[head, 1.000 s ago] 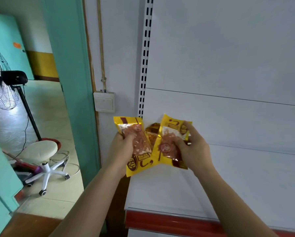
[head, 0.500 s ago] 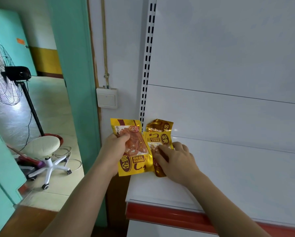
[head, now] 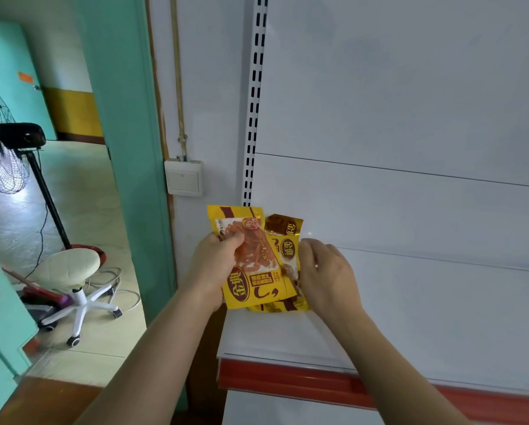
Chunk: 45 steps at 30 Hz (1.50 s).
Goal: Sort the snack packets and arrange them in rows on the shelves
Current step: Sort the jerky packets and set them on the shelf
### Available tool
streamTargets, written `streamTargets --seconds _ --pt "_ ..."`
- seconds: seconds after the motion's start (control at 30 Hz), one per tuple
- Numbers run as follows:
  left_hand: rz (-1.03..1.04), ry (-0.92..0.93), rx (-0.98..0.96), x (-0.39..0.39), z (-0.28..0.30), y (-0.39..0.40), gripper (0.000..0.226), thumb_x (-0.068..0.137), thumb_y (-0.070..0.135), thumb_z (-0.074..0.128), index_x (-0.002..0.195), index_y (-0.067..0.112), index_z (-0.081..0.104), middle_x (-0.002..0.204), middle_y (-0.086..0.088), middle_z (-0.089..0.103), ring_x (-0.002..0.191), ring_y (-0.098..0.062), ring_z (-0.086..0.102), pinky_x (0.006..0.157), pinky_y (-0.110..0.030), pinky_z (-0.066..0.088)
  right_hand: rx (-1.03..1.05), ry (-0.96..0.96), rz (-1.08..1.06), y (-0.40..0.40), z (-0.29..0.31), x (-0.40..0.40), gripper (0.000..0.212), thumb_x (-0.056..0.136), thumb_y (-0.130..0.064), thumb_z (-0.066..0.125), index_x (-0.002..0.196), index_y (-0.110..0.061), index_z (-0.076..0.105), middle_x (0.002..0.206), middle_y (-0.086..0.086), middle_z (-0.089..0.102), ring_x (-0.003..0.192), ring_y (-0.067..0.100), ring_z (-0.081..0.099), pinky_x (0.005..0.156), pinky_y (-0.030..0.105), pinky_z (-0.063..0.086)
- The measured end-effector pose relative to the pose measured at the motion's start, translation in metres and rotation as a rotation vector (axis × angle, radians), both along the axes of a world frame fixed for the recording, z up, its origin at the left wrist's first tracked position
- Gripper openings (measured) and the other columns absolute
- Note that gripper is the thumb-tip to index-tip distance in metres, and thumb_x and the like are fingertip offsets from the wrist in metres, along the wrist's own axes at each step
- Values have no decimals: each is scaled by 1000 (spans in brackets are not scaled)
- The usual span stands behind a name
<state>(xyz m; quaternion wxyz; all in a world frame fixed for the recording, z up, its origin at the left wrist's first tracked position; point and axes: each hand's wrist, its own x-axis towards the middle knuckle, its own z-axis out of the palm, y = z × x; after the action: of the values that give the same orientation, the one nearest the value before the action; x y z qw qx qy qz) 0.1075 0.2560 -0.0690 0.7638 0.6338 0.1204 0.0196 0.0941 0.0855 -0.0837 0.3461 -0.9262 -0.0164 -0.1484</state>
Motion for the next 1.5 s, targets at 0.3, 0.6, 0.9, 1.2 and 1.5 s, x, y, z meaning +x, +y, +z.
streamTargets --seconds 0.3,0.6,0.9,1.2,1.5 --pt "-8 -89 -1 -2 4 -19 11 97 25 69 105 18 72 104 -6 78 87 -19 75 78 -37 58 330 82 92 -40 14 0 17 94 -23 67 97 -38 71 74 -5 68 64 16 65 63 34 55" --pt "-445 -506 1123 -4 22 -24 42 96 49 65 132 29 65 117 6 70 109 -15 65 96 -44 54 -7 -8 337 -65 56 5 25 97 -17 64 103 -39 75 87 -8 73 74 6 63 68 10 43" --pt "-89 -196 619 1 -12 -18 27 99 39 66 94 12 70 85 -4 78 78 -24 76 80 -49 62 229 148 6 -41 11 -15 89 84 -70 60 156 -39 17 117 -3 68 103 19 67 87 31 53" --pt "-35 -251 1303 -21 -34 -22 49 102 50 55 141 24 45 84 7 65 71 -11 62 54 -25 42 -88 82 109 -21 -22 -24 34 102 -36 54 135 -34 61 108 0 66 94 19 62 77 25 46" --pt "-107 -302 1543 -34 -52 -18 52 103 61 40 140 28 57 134 -1 52 122 -19 47 98 -31 44 -521 117 102 -10 -31 -48 43 101 -54 37 140 -38 49 146 4 38 134 27 35 105 39 40"
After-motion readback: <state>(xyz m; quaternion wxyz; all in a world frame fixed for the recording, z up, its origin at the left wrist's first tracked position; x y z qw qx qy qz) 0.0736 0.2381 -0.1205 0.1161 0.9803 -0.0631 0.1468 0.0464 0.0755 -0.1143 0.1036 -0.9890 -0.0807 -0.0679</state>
